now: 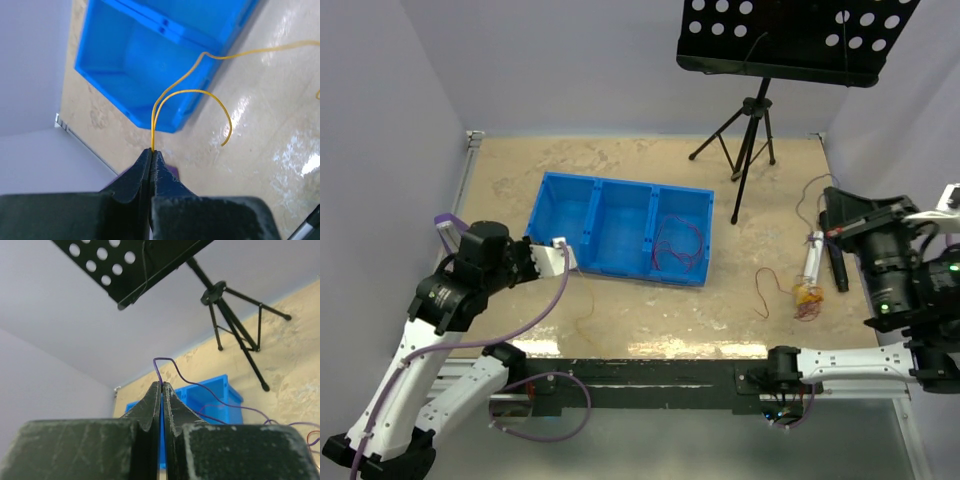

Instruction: Untangle the cables

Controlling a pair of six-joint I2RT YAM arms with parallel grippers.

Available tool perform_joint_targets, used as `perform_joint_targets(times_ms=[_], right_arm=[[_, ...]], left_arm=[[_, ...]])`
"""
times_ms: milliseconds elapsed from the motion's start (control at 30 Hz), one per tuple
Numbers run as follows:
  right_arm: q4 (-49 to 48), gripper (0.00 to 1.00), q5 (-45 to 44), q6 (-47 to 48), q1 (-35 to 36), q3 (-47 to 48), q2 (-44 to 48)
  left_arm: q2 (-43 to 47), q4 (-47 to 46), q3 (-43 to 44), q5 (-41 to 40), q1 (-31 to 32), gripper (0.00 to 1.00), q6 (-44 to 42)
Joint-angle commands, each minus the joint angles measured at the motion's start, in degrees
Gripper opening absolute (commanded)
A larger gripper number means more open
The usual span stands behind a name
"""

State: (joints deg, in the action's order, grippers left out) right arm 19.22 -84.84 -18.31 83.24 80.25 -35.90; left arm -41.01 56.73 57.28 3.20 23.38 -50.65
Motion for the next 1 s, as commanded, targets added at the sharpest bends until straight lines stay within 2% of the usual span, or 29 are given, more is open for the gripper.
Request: perform_joint_targets(times_ms=[0, 233, 367, 467, 567, 833, 967], right_arm=[[9.95, 0.0, 2.65, -12.63, 0.08, 2.46, -8.03], [7.33, 0.0, 4.59, -13.16, 0.08, 2.11, -10.86], [5.47, 0.0, 6.78, -14.03, 0.17, -0.61, -9.98], [7.14, 0.0, 8.98, -17.63, 0.08, -2.37, -10.85], [10.3, 0.0, 10.83, -23.16, 0.08, -3.16, -12.09], [9.95, 0.0, 13.73, -25.9, 0.08, -7.03, -9.46], [12.94, 0.0, 13.74, -28.62, 0.17, -6.95, -7.96]], left_arm=[[-1.79, -3.54, 8.63, 4.8, -0.08, 0.0, 5.29], [-3.19, -18.92, 18.29, -0.3, -0.08, 0.0, 11.01], [-6.96, -23.59, 25.68, 0.05, -0.08, 0.0, 14.26], [-10.22, -27.1, 28.06, -1.61, -0.08, 0.0, 15.06], [-12.59, -30.44, 26.49, -4.77, -0.08, 0.0, 14.62], [-13.39, -42.2, 12.7, -11.36, -0.08, 0.0, 10.67], [-15.05, -45.3, 9.79, -13.75, -0.43, 0.0, 9.52]])
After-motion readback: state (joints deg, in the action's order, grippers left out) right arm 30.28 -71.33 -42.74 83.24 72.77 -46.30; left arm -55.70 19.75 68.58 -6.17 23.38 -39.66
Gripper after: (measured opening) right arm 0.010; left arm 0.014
